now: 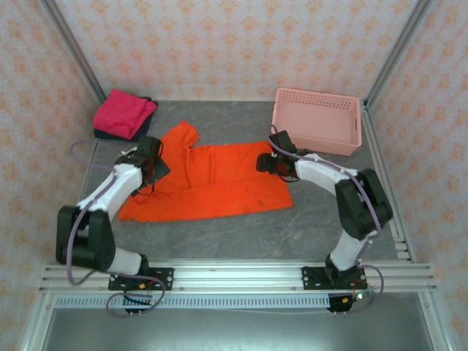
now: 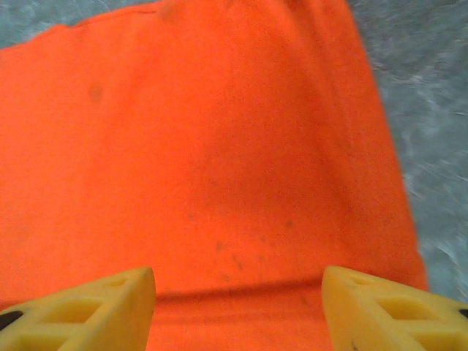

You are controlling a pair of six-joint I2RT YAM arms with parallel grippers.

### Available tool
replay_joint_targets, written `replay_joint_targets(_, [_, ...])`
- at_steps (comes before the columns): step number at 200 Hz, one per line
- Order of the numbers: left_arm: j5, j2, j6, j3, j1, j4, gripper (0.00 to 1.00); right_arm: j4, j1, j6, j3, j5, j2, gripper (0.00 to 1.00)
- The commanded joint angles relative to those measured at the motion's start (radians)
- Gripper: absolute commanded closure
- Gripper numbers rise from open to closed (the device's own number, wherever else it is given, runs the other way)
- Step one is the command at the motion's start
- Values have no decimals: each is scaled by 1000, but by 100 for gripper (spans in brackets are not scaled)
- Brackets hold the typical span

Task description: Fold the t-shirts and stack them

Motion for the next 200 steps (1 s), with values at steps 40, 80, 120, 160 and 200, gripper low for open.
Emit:
replay_joint_targets(40, [37, 233, 28, 77, 0, 104, 0, 23, 5, -1, 106, -7, 163, 40])
replay_joint_targets(80, [60, 195, 13, -40, 1, 102, 0, 32, 25, 3, -20, -17, 99, 40])
replay_joint_targets(120, [48, 61, 15, -176, 3, 71, 1, 62, 44, 43, -175, -5, -16, 41])
replay_joint_targets(160, [52, 13, 31, -207, 8, 46, 1, 81, 46, 80, -287, 4, -107, 41])
replay_joint_targets(200, [-15, -31, 50, -128, 8, 13, 1, 49, 46, 55, -234, -3, -145, 41])
